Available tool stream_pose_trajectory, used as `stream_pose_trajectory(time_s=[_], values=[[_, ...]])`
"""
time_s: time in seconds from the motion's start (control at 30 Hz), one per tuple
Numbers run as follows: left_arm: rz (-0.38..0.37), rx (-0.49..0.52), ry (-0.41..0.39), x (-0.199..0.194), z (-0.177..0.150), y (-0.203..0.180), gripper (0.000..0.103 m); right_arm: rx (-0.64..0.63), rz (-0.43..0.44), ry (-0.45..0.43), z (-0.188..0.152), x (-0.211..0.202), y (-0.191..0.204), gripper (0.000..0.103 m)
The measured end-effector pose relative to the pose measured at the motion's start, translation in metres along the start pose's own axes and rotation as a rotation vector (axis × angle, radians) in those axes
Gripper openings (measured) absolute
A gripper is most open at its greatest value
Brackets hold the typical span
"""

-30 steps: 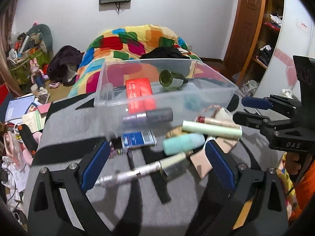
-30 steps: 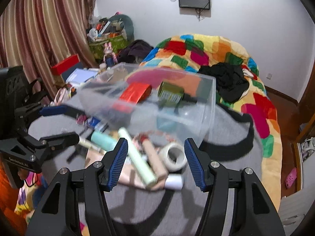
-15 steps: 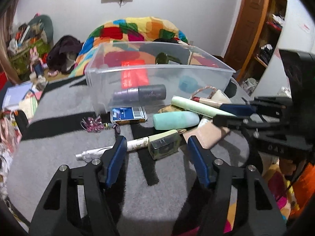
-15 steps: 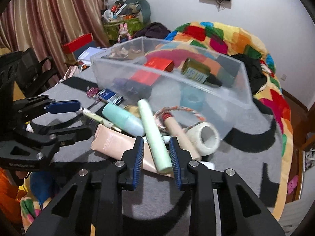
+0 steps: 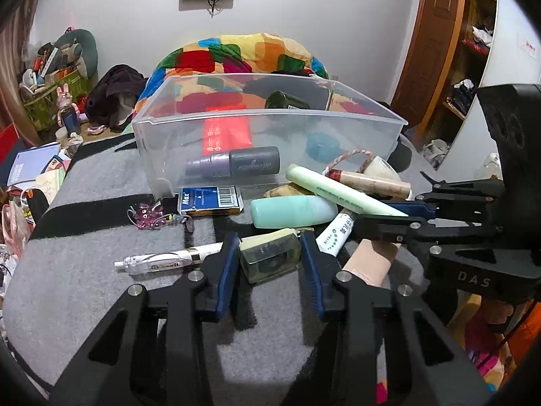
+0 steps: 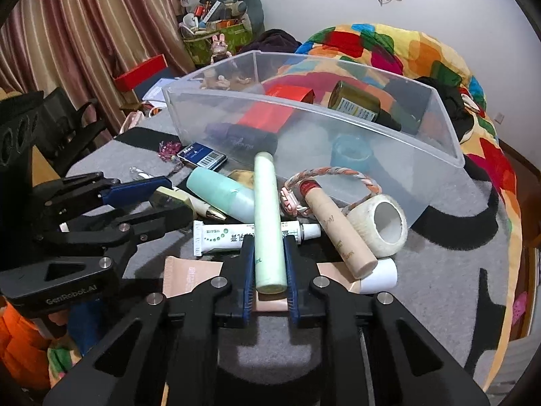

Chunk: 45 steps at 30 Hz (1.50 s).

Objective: Organize objects
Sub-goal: 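Grasp the pale green tube with the right tool while the left tool grasps the small olive box, then carry both items into the clear box and open both tools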

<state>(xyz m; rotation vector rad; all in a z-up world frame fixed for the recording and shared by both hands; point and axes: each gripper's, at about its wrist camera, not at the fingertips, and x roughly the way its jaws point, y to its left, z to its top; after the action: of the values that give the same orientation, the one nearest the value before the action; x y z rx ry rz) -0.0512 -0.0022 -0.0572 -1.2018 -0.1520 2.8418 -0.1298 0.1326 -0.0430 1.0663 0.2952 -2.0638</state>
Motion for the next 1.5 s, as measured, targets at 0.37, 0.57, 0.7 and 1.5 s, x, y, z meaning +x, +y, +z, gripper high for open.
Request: stream_pose_trajectory(time_s=[0.37, 0.57, 0.7, 1.5], values=[[-0.012, -0.036, -0.071, -0.027, 0.01, 0.011, 0.037, -0.006, 0.017, -0.1, 0.0, -0.037, 0.007, 0.014], [-0.015, -0.047, -0.138, -0.044, 0.027, 0.016, 0.037, -0.024, 0.026, -0.172, 0.006, -0.057, 0.015, 0.013], [-0.018, -0.058, -0.158, -0.049, 0.034, 0.021, 0.037, -0.032, 0.025, -0.167, 0.007, -0.056, 0.017, 0.013], [0.076, -0.012, -0.197, -0.011, 0.112, 0.043, 0.037, 0.099, 0.037, -0.04, 0.024, 0.006, -0.009, 0.014]])
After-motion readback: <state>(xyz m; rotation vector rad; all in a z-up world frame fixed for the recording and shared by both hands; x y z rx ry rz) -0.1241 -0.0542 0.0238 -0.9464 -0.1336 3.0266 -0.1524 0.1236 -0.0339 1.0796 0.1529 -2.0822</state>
